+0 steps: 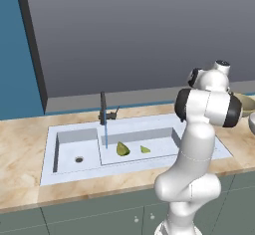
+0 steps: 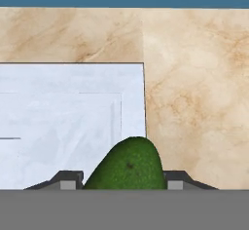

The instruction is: Pick the lemon wedges from the sink and place them in one bowl. Place the avocado in the other bowl. Then turn off the sink faucet.

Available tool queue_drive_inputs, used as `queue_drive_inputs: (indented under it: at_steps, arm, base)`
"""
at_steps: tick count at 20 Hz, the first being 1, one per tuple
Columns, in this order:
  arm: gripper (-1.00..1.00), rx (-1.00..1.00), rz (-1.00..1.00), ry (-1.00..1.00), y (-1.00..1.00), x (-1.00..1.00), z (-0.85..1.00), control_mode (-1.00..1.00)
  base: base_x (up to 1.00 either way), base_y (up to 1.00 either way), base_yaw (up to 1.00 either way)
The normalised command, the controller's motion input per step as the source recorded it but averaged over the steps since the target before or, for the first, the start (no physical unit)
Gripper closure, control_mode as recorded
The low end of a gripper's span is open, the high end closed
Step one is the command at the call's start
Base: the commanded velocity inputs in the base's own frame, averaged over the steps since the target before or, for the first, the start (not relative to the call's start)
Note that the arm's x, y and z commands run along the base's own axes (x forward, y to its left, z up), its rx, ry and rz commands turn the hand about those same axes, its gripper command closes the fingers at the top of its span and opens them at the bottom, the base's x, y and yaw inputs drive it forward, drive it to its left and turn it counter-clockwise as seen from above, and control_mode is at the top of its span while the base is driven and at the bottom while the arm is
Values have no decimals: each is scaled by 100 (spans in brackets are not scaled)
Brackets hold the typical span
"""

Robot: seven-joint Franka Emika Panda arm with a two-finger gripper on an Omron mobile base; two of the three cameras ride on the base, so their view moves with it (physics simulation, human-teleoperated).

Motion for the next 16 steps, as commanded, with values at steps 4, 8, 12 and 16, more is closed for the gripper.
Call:
queue_drive_inputs:
  at_steps: [4,8,12,16]
  arm:
    - [100,-8,-2,-13,-14,5,0,-100]
    - [100,-11,-8,-6,-22,0,0,-100]
    - [100,-8,-9,-1,-34,2,0,-100]
    - [100,-5,-10,0,-41,8,0,-100]
  base:
    - [0,0,0]
    - [0,0,0]
    - [0,0,0]
    - [0,0,0]
